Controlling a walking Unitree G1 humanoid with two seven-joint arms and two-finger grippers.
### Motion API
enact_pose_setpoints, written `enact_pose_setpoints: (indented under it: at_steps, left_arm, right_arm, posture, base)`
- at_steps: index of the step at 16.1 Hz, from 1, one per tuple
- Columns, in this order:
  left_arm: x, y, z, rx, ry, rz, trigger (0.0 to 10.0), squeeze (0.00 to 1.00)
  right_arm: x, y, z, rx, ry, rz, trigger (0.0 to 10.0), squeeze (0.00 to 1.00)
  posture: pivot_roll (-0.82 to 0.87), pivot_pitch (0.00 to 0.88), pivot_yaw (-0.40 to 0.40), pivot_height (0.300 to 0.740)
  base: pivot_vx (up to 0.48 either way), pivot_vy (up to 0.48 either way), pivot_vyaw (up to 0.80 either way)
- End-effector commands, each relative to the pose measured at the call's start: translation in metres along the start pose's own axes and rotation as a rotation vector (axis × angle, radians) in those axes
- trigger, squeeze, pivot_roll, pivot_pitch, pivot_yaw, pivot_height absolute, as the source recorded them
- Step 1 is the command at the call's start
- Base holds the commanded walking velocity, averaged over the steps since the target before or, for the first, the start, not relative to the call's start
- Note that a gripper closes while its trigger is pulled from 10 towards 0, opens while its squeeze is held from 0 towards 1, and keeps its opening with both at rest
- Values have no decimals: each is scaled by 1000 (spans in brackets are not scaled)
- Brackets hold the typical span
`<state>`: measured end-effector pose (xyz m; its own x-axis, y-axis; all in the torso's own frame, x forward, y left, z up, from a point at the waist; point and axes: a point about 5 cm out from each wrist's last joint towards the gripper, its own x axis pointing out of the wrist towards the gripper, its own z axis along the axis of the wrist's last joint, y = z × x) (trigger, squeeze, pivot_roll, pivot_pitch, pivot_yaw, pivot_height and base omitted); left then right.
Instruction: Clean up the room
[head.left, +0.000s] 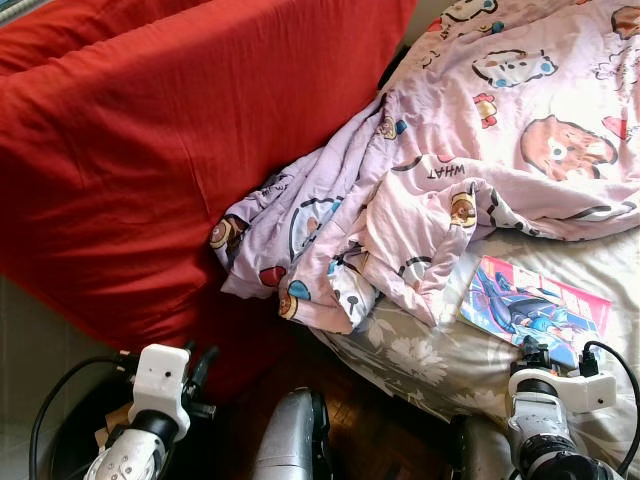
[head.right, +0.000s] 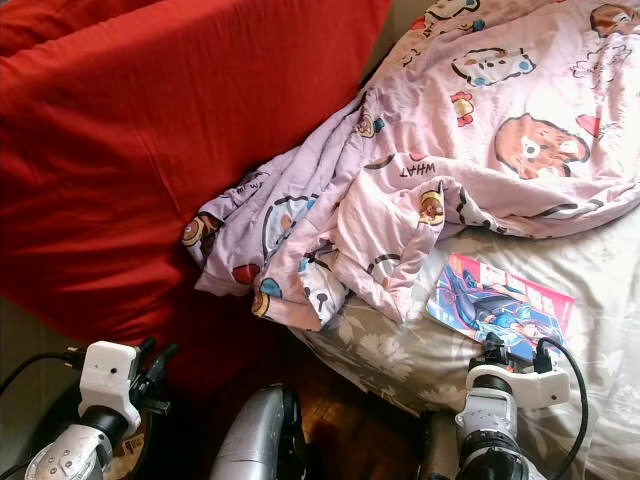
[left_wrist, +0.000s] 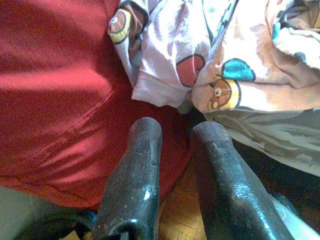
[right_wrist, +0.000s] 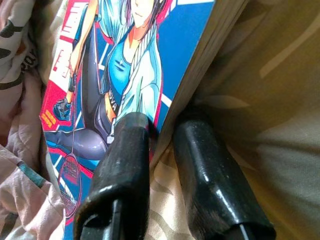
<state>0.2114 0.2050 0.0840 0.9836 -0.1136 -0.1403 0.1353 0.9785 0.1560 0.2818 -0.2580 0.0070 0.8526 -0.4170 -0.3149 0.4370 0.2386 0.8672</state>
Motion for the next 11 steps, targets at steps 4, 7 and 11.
enact_pose_setpoints:
  at_steps: [4,7,11]
  left_arm:
    - [5,5,-10,18,32,18,10000,0]
    - [18,4,-11,13,20,22,10000,0]
    - [29,2,-13,9,2,32,10000,0]
  right_arm:
    - [-10,-8,-22,-66,67,7,0,0]
    - [-23,-31,-24,-100,54,-66,0,0]
    - [-38,-56,-16,-118,1,-134,0,0]
  posture:
    - [267,119,174,601]
    - [226,83,154,601]
    - [179,36,137,601]
  base:
    - [0,0,0]
    - [0,0,0]
    - [0,0,0]
